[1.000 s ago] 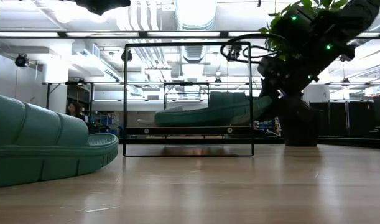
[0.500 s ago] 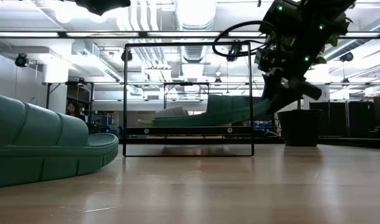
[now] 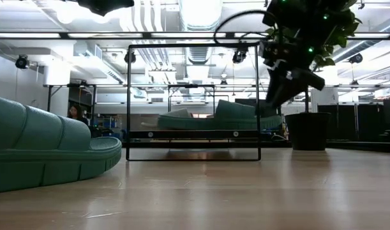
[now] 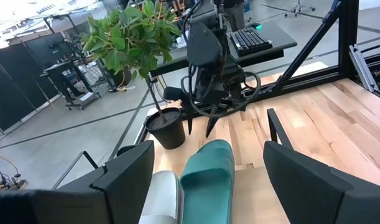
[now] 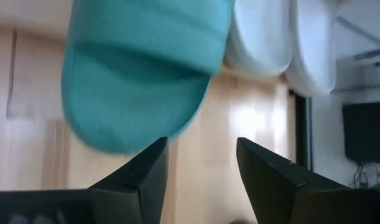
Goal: Pick and place slides into the shelf
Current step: Put the left green slipper on the shelf
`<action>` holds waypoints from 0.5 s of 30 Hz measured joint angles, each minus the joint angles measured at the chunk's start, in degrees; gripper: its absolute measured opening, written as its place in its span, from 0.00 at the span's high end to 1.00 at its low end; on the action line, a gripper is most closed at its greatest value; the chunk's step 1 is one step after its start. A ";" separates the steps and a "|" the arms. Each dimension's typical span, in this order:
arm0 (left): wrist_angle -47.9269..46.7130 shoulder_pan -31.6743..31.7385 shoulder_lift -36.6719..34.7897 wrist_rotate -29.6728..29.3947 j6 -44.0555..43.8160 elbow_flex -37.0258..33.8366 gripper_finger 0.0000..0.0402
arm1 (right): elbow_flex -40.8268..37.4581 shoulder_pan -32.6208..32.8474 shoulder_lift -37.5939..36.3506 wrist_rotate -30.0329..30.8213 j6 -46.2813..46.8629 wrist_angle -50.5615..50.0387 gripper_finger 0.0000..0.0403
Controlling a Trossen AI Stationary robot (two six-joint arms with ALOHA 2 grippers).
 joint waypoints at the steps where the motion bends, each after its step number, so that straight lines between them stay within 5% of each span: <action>1: 0.05 0.00 0.09 0.00 0.00 0.00 0.29 | 0.00 0.00 0.00 -0.56 -0.68 1.27 0.56; 5: -0.03 0.00 0.27 0.00 0.00 0.00 0.29 | -1.32 0.23 0.17 -6.25 -5.67 7.98 0.57; 15: -0.08 -0.04 0.84 0.00 -0.02 0.00 0.29 | -2.73 0.54 3.46 -5.63 -13.42 14.04 0.63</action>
